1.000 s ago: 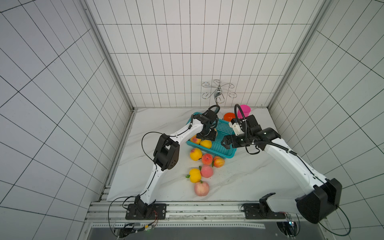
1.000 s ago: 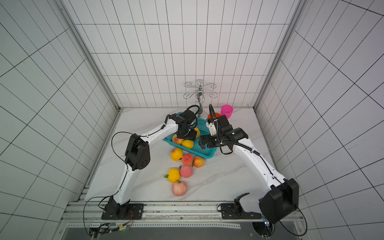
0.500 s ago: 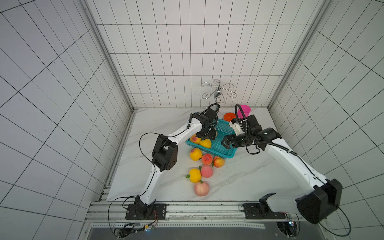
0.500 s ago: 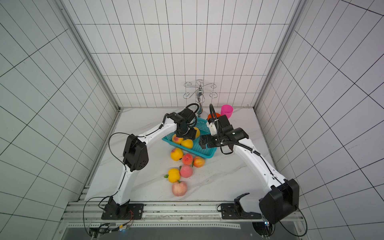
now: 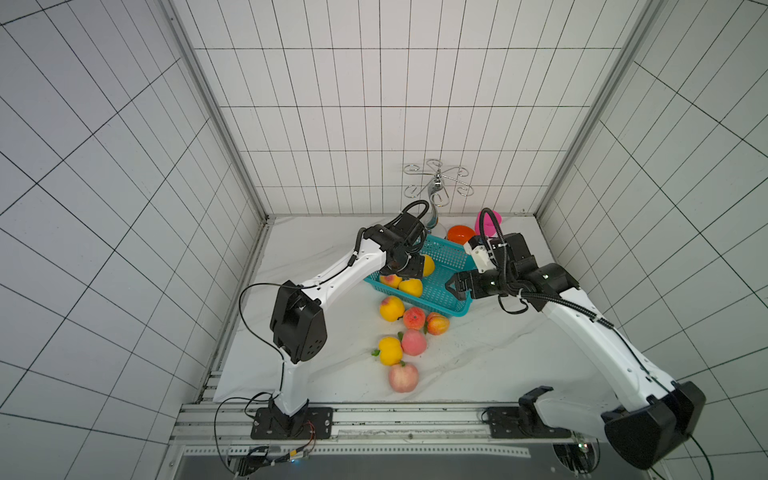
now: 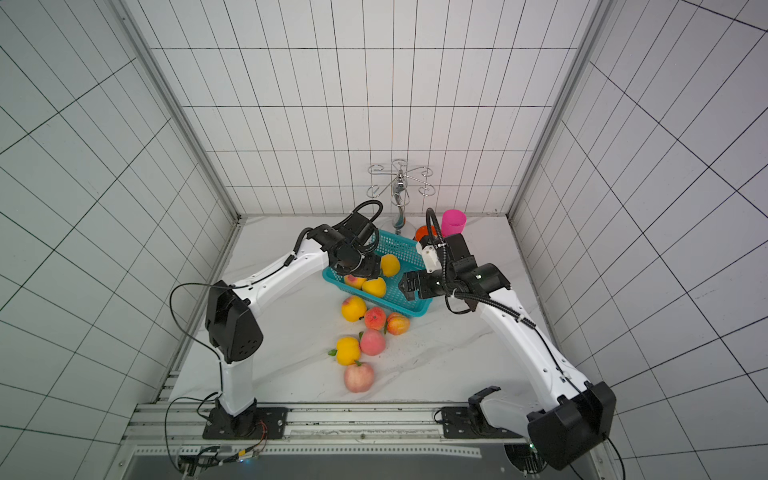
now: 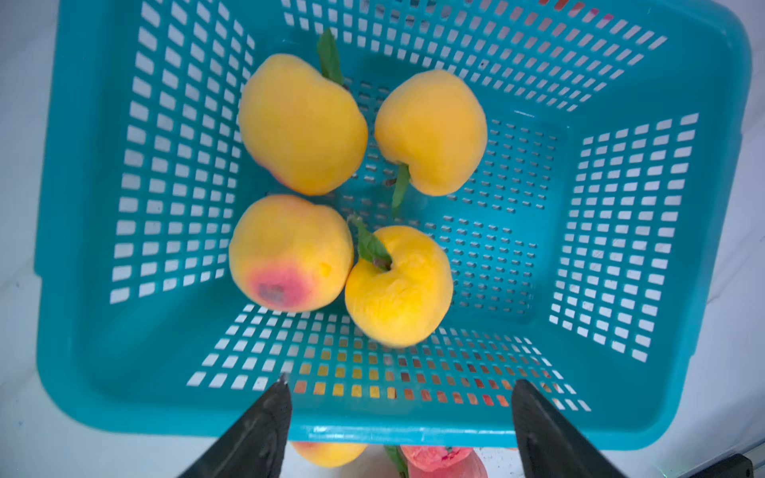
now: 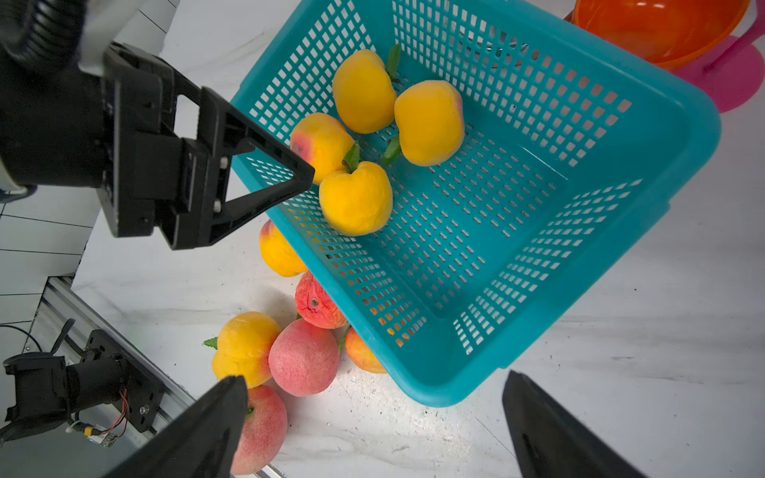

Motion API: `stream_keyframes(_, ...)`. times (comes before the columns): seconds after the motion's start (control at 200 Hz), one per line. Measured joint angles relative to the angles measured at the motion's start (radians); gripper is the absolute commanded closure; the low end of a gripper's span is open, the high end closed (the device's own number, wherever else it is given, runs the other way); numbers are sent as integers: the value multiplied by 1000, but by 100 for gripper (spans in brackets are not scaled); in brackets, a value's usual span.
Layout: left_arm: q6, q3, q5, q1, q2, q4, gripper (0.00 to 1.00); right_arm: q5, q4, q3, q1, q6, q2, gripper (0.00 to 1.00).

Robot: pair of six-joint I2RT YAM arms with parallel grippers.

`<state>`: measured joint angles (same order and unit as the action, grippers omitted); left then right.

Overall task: Put the peaches into the basket
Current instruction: Pick up the peach from the center of the board.

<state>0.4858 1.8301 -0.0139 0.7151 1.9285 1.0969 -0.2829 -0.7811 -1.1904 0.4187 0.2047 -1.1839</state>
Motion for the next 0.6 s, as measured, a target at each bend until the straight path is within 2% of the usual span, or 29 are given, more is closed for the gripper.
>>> stream_keyframes(0.17,63,-127,-43,58,-117,0,17,-16,2,42,25,16,52,0)
stream_keyframes(0.32,122,-242,-68,104,-229,-1,17,-9,0,72,89,34,86,0)
stream_keyframes(0.6,177,-360,-68,93,-362,3,17,93,-13,103,240,113,151,0)
